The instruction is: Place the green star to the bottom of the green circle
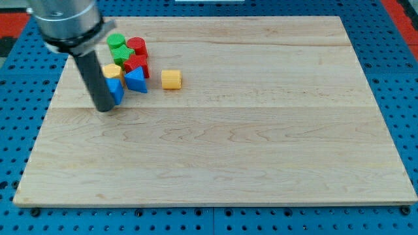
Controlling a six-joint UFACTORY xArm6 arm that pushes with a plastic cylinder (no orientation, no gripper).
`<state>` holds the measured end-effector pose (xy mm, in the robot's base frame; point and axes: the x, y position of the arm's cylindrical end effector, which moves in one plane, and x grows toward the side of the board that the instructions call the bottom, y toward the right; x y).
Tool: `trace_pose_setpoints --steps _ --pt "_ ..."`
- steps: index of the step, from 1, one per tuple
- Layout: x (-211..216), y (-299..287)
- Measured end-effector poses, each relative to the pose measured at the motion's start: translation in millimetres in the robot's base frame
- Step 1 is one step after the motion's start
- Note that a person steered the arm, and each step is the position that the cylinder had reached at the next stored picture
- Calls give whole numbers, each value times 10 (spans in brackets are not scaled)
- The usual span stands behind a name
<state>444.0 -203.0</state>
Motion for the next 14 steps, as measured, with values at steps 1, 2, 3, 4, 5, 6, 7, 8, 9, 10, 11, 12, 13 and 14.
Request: trace_pose_setpoints --steps 1,2,3,4,5,6,7,8,9,10,11,12,13,14 --pt "309 -42" --pt "-61 774" --pt "-575 727" --pt "-684 584" --pt "-875 584" --pt "-1094 490" --pt "-1222 545" --pt "-1237 617" --pt "-1436 703" --pt "-1471 700" --pt "-1438 943" --pt "-1299 895" --pt "-1227 910" --pt "-1267 675"
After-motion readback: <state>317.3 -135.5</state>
